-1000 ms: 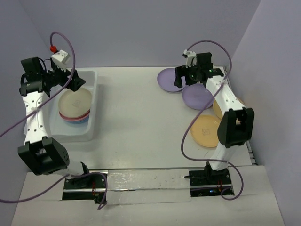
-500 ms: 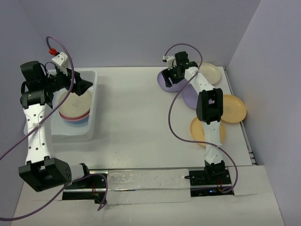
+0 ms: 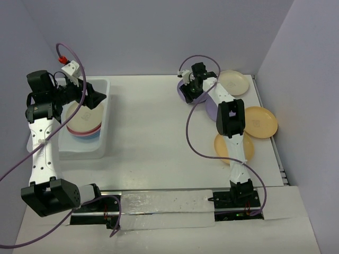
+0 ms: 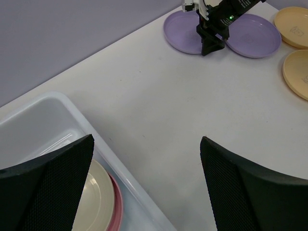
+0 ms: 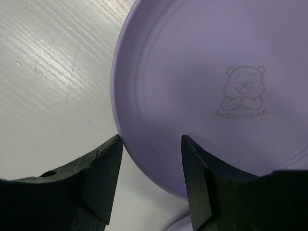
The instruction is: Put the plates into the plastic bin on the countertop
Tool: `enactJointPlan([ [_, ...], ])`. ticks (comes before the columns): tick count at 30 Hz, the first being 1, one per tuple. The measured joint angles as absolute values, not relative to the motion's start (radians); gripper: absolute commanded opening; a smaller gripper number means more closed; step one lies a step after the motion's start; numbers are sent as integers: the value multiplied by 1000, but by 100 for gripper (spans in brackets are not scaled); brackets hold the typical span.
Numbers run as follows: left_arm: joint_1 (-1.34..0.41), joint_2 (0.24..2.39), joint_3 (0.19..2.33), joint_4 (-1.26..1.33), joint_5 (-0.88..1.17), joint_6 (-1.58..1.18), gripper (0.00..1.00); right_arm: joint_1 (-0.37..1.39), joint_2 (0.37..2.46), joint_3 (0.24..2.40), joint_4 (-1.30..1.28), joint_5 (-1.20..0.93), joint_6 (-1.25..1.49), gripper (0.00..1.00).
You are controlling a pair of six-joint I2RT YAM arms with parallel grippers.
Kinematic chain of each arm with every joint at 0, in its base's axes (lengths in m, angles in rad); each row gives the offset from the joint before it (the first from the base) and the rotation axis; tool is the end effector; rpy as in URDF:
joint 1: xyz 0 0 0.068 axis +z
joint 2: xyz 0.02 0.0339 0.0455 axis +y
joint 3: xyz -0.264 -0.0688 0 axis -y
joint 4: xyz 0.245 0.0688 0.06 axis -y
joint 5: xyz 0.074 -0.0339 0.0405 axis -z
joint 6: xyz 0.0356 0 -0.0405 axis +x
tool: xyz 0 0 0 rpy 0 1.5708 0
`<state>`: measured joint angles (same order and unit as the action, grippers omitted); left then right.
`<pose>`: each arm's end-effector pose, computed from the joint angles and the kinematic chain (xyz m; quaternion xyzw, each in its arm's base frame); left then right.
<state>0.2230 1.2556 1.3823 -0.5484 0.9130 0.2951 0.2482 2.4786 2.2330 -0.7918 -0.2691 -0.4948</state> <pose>0.2608 0.0302 0.4158 0.2666 0.7444 -0.2327 0.5663 0.5167 0.1407 0.1813 -0.3800 0.8779 0.0963 0.2751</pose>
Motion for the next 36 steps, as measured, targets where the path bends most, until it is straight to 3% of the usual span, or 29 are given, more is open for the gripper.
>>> enactJointPlan([
  [7, 223, 1256, 1382, -548, 900, 294, 97, 253, 2494, 2233, -799, -253, -535, 40],
  [12, 221, 1265, 1391, -553, 893, 286, 96, 263, 2494, 2207, -782, -239, -597, 36],
  [14, 221, 1277, 1412, -559, 889, 270, 96, 272, 2474, 2166, -759, -222, -632, 26],
  [15, 221, 1282, 1424, -562, 885, 263, 95, 277, 2462, 2148, -745, -215, -648, 12],
  [17, 221, 1291, 1447, -569, 876, 245, 93, 290, 2439, 2118, -724, -200, -683, 3],
  [23, 221, 1293, 1480, -567, 834, 169, 93, 337, 2332, 2036, -705, -172, -727, 0],
  [26, 221, 1287, 1480, -555, 809, 119, 99, 370, 2232, 1959, -730, -178, -727, 0],
  [36, 203, 1234, 1491, -491, 720, -39, 99, 677, 1715, 1590, -675, -130, -773, 0],
])
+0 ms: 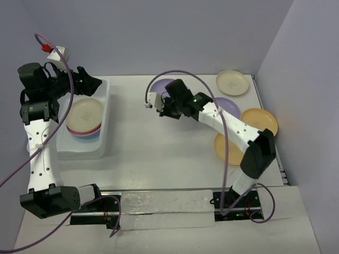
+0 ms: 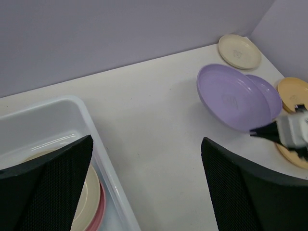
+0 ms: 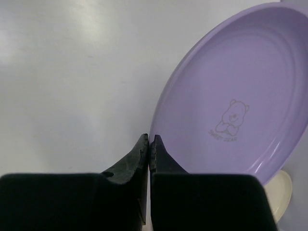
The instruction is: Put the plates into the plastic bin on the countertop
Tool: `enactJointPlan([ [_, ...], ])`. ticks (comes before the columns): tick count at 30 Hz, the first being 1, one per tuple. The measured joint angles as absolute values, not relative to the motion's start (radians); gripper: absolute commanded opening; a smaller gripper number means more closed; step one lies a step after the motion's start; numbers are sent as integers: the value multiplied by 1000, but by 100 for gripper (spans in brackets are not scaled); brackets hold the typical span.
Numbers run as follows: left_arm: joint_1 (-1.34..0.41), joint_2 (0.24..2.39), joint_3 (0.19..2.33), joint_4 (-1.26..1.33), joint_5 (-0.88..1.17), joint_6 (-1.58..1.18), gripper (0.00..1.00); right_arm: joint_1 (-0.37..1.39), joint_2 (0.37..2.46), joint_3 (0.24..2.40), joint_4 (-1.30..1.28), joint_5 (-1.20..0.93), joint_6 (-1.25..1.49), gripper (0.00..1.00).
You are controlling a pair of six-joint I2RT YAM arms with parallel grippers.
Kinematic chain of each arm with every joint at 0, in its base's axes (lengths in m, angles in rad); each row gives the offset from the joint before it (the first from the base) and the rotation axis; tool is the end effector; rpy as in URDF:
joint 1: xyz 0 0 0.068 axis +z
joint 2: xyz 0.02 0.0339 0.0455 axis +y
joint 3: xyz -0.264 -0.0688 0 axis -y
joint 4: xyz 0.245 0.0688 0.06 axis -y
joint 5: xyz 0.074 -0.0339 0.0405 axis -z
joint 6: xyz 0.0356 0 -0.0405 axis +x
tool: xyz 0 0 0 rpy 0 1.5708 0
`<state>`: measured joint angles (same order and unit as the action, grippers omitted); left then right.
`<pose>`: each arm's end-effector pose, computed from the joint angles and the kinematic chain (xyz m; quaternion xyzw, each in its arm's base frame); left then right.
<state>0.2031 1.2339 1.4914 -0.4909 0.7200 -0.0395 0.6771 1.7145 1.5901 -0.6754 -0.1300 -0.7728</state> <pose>0.2520 0.0279 0.4598 0.1279 0.7554 -0.2281 0.6009 0.2968 0.2445 0.3255 -0.6314 0.6759 0.0422 0.3777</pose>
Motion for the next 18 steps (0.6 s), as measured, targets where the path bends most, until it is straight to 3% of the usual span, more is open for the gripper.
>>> enactJointPlan([
  [5, 105, 1285, 1506, -551, 650, -6, 89, 884, 1535, 1372, -613, -27, -806, 0],
  [12, -142, 1344, 1478, -659, 518, 76, 74, 1093, 1509, 1158, -577, 193, -845, 0],
  [18, -269, 1407, 1416, -720, 417, 114, 73, 1173, 1509, 1143, -566, 299, -849, 0],
])
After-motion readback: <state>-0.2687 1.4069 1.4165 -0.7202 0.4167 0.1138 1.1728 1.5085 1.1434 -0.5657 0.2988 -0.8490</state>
